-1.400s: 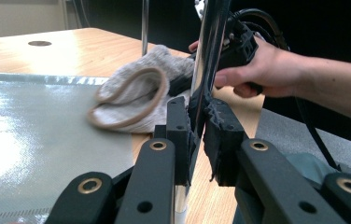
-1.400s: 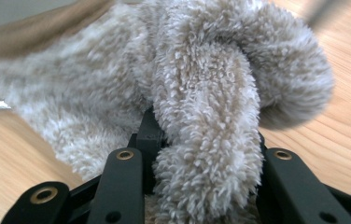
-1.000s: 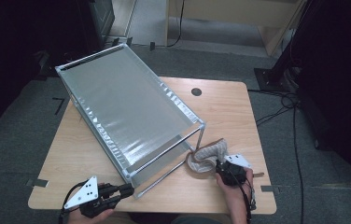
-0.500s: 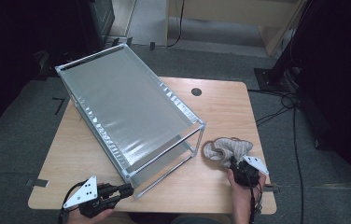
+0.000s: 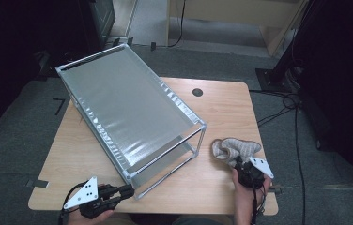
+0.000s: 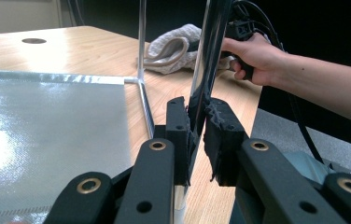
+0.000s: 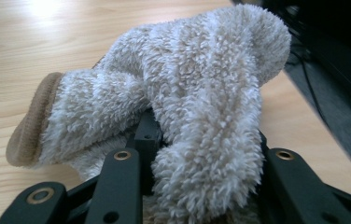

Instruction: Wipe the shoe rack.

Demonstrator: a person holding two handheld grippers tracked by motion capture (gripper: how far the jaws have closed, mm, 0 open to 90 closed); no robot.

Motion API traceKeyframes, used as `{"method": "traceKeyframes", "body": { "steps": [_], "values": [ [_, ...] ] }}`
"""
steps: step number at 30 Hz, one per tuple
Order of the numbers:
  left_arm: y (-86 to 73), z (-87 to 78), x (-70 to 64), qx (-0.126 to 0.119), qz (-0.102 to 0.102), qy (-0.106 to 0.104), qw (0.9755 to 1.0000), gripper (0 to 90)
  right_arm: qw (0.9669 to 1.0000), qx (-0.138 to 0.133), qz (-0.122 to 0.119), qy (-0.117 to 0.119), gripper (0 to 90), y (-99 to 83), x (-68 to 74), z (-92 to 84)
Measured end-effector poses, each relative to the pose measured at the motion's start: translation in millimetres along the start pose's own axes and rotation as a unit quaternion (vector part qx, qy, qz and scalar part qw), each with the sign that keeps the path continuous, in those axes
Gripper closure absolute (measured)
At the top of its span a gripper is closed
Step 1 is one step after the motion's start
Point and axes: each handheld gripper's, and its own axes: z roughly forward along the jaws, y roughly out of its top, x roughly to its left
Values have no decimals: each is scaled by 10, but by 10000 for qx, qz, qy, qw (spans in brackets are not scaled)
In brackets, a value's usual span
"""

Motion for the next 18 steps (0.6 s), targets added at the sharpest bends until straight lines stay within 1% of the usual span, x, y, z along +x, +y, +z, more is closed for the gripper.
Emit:
{"method": "traceKeyframes", "body": {
  "steps": [1, 3, 5, 6, 7, 9, 10, 12, 15, 16, 17, 18],
  "values": [
    [1, 2, 0, 2, -1, 0, 10000, 802, 10000, 45, 28, 31, 612, -15, -34, 15],
    [2, 5, -2, 2, -3, 12, 10000, 802, 9992, 260, 41, 287, 585, -54, -44, 73],
    [2, 7, -3, 4, -1, 21, 10000, 802, 9984, 361, -87, 424, 561, -77, -13, 115],
    [1, 6, -3, 8, -2, 17, 10000, 802, 9984, 352, -181, 399, 552, -78, 19, 120],
    [0, 5, -2, 10, 0, 14, 10000, 802, 9983, 339, -210, 417, 541, -72, 34, 121],
    [-1, 4, -1, 13, -7, 11, 10000, 802, 9980, 359, -201, 473, 540, -69, 47, 129],
    [-2, 4, -1, 11, -12, 8, 10000, 801, 9981, 382, -210, 444, 548, -72, 54, 131],
    [-3, 4, 0, 15, -11, 8, 10000, 801, 9979, 406, -231, 457, 575, -80, 53, 136],
    [-2, 6, -1, 16, -20, 12, 10000, 801, 9973, 447, -362, 466, 624, -98, 79, 141],
    [-2, 6, -2, 17, -20, 14, 10000, 801, 9970, 433, -427, 477, 638, -100, 102, 134],
    [-2, 7, -3, 17, -24, 19, 10000, 801, 9970, 418, -436, 488, 646, -98, 111, 128],
    [-2, 9, -4, 15, -32, 19, 10000, 801, 9972, 361, -394, 524, 653, -93, 129, 109]
  ]
}}
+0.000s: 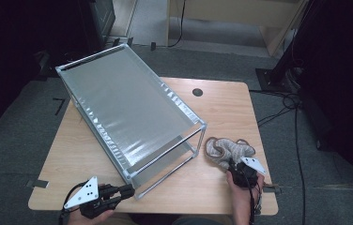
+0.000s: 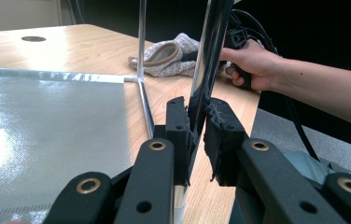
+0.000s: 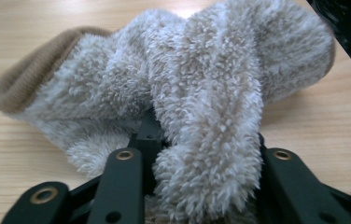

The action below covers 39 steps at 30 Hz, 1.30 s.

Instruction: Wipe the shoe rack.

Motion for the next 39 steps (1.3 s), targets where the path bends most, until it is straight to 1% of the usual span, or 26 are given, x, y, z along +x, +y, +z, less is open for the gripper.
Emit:
{"method": "traceKeyframes", "body": {
  "steps": [2, 4, 7, 9, 10, 13, 14, 15, 16, 17, 18, 19, 20, 22, 23, 24, 25, 27, 28, 29, 30, 33, 35, 37, 39],
  "values": [
    [-1, 2, 1, -1, -6, -6, 10000, 801, 9992, -315, 149, 175, 656, 46, 56, -79],
    [-4, 1, 3, 0, -10, -10, 10000, 800, 9974, -613, 169, 348, 656, 127, 121, -174],
    [-7, 5, 1, -10, -19, -6, 10000, 800, 9922, -1043, 147, 663, 655, 297, 253, -369],
    [-6, 8, -5, -11, -21, 7, 10000, 800, 9879, -1313, 34, 830, 655, 403, 357, -507],
    [-6, 8, -6, -9, -21, 11, 10000, 800, 9860, -1415, -15, 881, 654, 435, 394, -558],
    [-7, 8, -10, -6, -31, 24, 10000, 800, 9814, -1586, -31, 1078, 653, 483, 479, -669],
    [-7, 8, -10, -4, -29, 28, 10000, 800, 9807, -1606, -37, 1111, 651, 488, 499, -688],
    [-7, 8, -10, 2, -25, 28, 10000, 800, 9806, -1641, -127, 1069, 651, 492, 513, -703],
    [-8, 7, -10, 5, -21, 27, 10000, 800, 9815, -1661, -195, 937, 651, 494, 523, -709],
    [-8, 7, -10, 5, -19, 28, 10000, 800, 9829, -1644, -242, 799, 650, 491, 509, -707],
    [-9, 6, -9, 12, -11, 24, 10000, 800, 9834, -1639, -245, 738, 649, 489, 483, -697],
    [-10, 7, -7, 12, -10, 22, 10000, 800, 9853, -1575, -200, 623, 648, 482, 428, -670],
    [-10, 7, -7, 12, -10, 22, 10000, 800, 9881, -1462, -139, 457, 644, 461, 349, -623],
    [-10, 7, -2, 20, -5, 12, 10000, 800, 9913, -1269, -125, 329, 640, 429, 270, -551],
    [-10, 7, -2, 20, -5, 12, 10000, 800, 9913, -1269, -125, 329, 640, 429, 270, -551],
    [-10, 8, -1, 20, -10, 8, 10000, 800, 9937, -1091, -137, 218, 635, 388, 199, -477],
    [-9, 9, -1, 23, -8, 8, 10000, 800, 9971, -736, -142, 99, 606, 288, 82, -316],
    [-7, 12, -5, 43, 9, 23, 10000, 801, 9991, -396, -98, 133, 564, 200, 7, -180],
    [-7, 13, -7, 44, 15, 30, 10000, 801, 9995, -270, -80, 158, 533, 163, -14, -133],
    [-7, 12, -6, 47, 19, 33, 10000, 801, 9997, -158, -49, 177, 484, 107, -37, -70],
    [-8, 12, -7, 48, 18, 31, 10000, 801, 9998, -84, -67, 138, 440, 74, -46, -39],
    [-9, 12, -7, 55, 11, 37, 10000, 801, 9998, 97, 18, 182, 300, 18, -27, -19],
    [-11, 14, -5, 57, 7, 38, 10000, 800, 9995, 220, -41, 217, 214, -1, 4, -39],
    [-11, 14, -6, 62, 3, 35, 10000, 800, 9991, 325, -174, 206, 148, -5, 38, -85],
    [-11, 14, -5, 69, 7, 34, 10000, 800, 9986, 379, -305, 217, 133, -14, 63, -169]
  ]
}}
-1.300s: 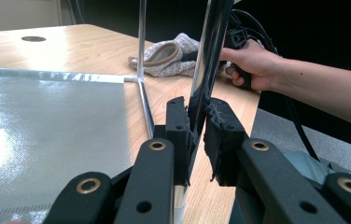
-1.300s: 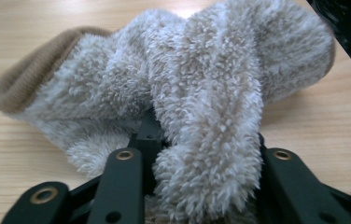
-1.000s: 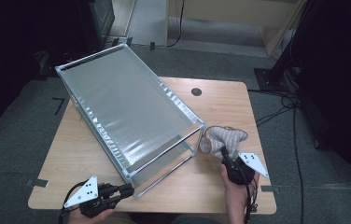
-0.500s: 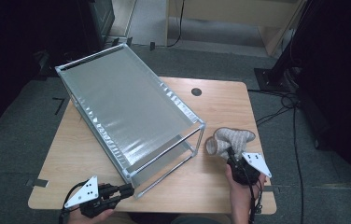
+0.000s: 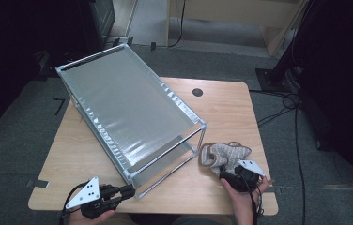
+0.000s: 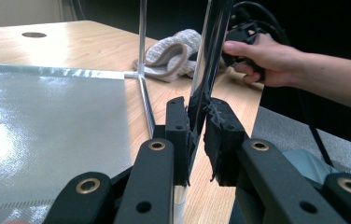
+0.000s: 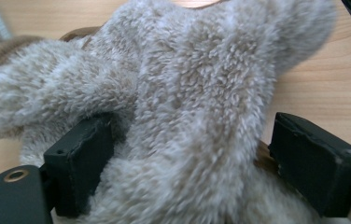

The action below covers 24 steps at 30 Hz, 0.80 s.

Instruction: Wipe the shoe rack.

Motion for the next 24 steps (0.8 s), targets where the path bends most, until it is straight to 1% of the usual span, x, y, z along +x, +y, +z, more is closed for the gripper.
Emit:
{"method": "traceKeyframes", "body": {
  "steps": [2, 3, 4, 5, 7, 8, 9, 10, 11, 12, 13, 14, 15, 16, 18, 20, 21, 22, 23, 24],
  "values": [
    [1, 1, 0, 4, -2, -1, 10000, 801, 9999, -33, -149, 59, 133, -28, 28, -113],
    [1, 1, 0, 4, -2, -1, 10000, 801, 9999, -33, -149, 59, 133, -28, 28, -113],
    [2, 3, 0, 8, -6, -2, 10000, 801, 9998, -58, -174, 94, 133, -38, 40, -155],
    [2, 8, -1, 10, -11, 6, 10000, 801, 9992, -204, -302, 168, 132, -52, 80, -279],
    [4, 8, -2, 19, 0, 17, 10000, 801, 9987, -326, -360, 167, 153, -48, 95, -325],
    [5, 7, -3, 23, 3, 21, 10000, 801, 9980, -461, -401, 132, 228, -45, 100, -340],
    [4, 7, -5, 27, 7, 25, 10000, 801, 9976, -527, -427, 103, 307, -45, 98, -339],
    [4, 6, -4, 28, 10, 24, 10000, 802, 9975, -562, -420, 68, 417, -45, 88, -321],
    [3, 7, -4, 26, 9, 22, 10000, 801, 9980, -525, -350, 46, 516, -46, 79, -288],
    [2, 8, -3, 20, -4, 18, 10000, 801, 9983, -505, -301, 29, 569, -47, 74, -266],
    [-1, 9, 1, 16, -10, 4, 10000, 801, 9983, -499, -316, -15, 603, -45, 64, -239],
    [-2, 9, 2, 14, -12, -2, 10000, 801, 9984, -470, -302, -76, 631, -35, 55, -198],
    [-2, 9, 2, 14, -12, -2, 10000, 801, 9984, -470, -302, -76, 631, -35, 55, -198],
    [-3, 10, 2, 13, -10, 0, 10000, 801, 9983, -469, -297, -180, 667, 10, 28, -125],
    [-4, 10, -3, 18, -7, 16, 10000, 801, 9984, -440, -238, -266, 679, 55, -20, -49],
    [-3, 9, -6, 31, 11, 30, 10000, 802, 9983, -406, -115, -395, 679, 97, -101, 58],
    [-3, 9, -6, 31, 11, 30, 10000, 802, 9983, -406, -115, -395, 679, 97, -101, 58],
    [-4, 9, -6, 38, 34, 42, 10000, 802, 9974, -469, 27, -538, 655, 132, -185, 136],
    [-5, 9, -5, 50, 38, 42, 10000, 802, 9972, -477, 104, -566, 626, 142, -196, 139],
    [-7, 10, -4, 58, 37, 35, 10000, 802, 9964, -568, 152, -607, 552, 151, -203, 131]
  ]
}}
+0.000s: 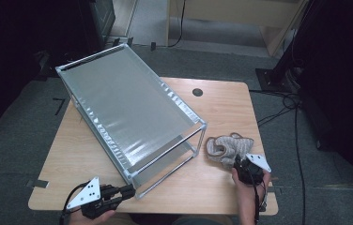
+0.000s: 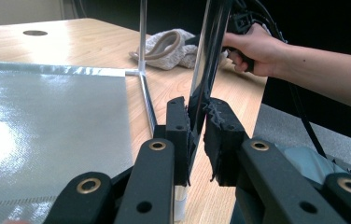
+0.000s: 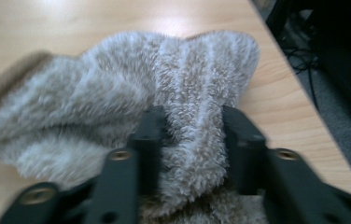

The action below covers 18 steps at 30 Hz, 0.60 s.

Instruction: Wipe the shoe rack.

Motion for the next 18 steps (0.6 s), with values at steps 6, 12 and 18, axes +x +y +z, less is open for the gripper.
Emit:
{"method": "traceKeyframes", "body": {
  "steps": [6, 12, 18],
  "values": [
    [3, 5, 3, 36, -89, -5, 10000, 796, 9953, -816, -268, 440, 367, 47, 195, -313],
    [6, 3, -16, 59, -26, 34, 10000, 801, 9810, -956, -929, 1409, 374, 171, 804, -499],
    [-1, 13, -27, 86, -26, -5, 10000, 809, 9861, -757, -463, 1405, 563, 302, 988, -186]
  ]
}}
